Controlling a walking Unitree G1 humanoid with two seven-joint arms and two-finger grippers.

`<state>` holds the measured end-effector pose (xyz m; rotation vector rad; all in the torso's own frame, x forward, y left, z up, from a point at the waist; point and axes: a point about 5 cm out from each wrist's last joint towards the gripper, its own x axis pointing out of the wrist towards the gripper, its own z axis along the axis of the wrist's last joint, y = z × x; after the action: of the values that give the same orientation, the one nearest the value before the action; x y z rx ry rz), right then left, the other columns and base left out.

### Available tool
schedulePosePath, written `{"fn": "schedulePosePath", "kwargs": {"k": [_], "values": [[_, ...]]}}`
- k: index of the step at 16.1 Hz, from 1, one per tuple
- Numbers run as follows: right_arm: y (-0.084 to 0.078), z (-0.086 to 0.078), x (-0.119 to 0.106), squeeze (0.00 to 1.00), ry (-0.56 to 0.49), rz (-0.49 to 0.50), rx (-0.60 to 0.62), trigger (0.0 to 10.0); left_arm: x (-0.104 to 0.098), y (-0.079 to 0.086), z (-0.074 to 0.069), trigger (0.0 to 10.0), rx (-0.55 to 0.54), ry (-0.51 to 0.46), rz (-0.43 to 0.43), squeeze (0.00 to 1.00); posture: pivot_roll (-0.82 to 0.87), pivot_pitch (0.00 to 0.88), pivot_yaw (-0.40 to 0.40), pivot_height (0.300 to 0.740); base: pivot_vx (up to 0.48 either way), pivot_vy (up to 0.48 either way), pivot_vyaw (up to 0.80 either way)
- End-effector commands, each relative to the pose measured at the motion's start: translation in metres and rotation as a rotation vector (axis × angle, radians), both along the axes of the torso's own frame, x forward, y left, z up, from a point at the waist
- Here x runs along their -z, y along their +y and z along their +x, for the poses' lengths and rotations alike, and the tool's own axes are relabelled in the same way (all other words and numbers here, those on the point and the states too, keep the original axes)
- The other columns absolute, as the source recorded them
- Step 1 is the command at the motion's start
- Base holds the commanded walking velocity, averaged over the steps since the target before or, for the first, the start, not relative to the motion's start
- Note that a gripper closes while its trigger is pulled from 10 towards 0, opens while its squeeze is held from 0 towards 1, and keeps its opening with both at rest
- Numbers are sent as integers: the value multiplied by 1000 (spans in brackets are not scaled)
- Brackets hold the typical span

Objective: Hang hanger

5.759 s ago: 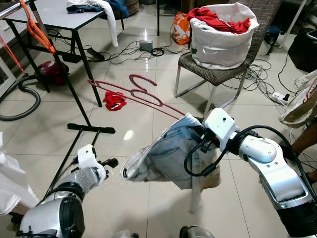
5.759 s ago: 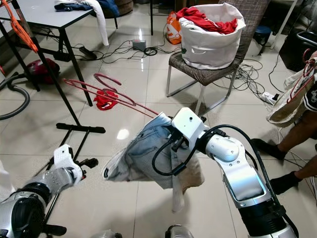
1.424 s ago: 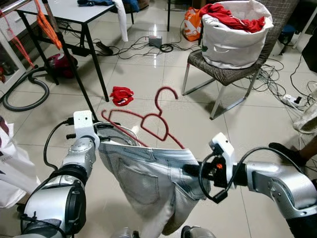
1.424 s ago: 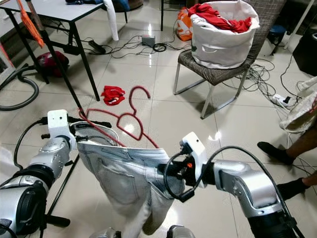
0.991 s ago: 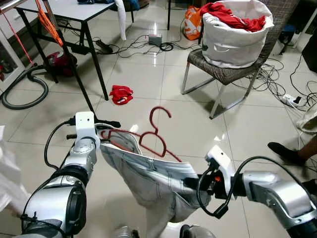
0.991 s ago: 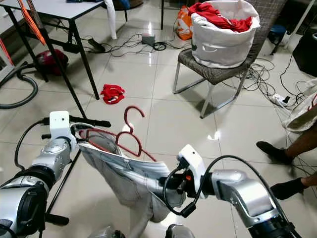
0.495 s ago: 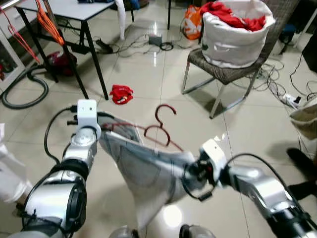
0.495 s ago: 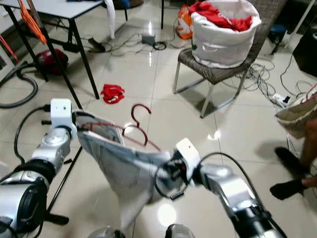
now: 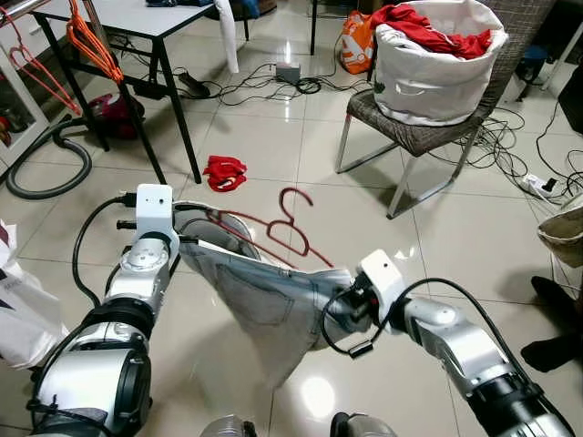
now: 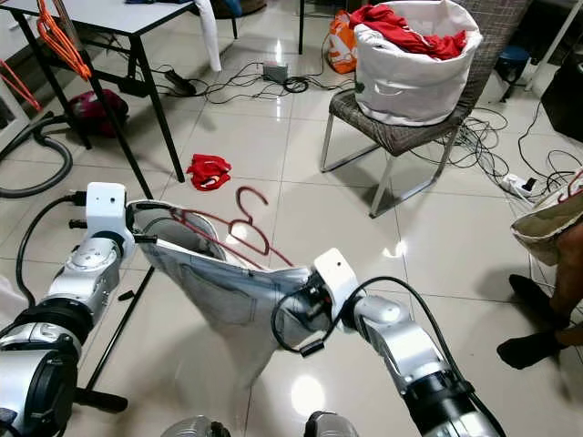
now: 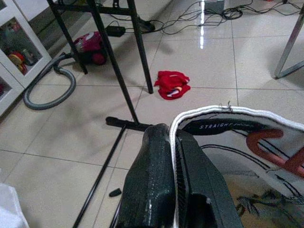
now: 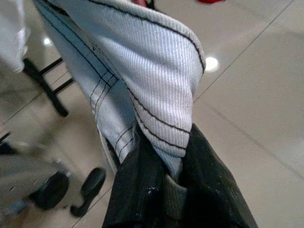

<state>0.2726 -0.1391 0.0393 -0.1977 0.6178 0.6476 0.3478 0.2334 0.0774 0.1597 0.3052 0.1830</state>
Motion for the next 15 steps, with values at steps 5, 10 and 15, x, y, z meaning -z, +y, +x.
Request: {"fn": "schedulePosePath", "kwargs": {"k": [5,10,15], "values": [[-30,9,6,161,-6,-85,139,10000,7,11,-9,0,-28,19,-18,0,-125,0,34,740,0,0,0],[-6,16,12,157,66,-34,41,10000,-3,-62,-2,0,328,-97,-124,0,-112,0,29,740,0,0,0],[4,29,13,157,56,-18,50,10000,-9,-83,-8,0,467,-131,-140,0,-100,0,32,740,0,0,0]]}}
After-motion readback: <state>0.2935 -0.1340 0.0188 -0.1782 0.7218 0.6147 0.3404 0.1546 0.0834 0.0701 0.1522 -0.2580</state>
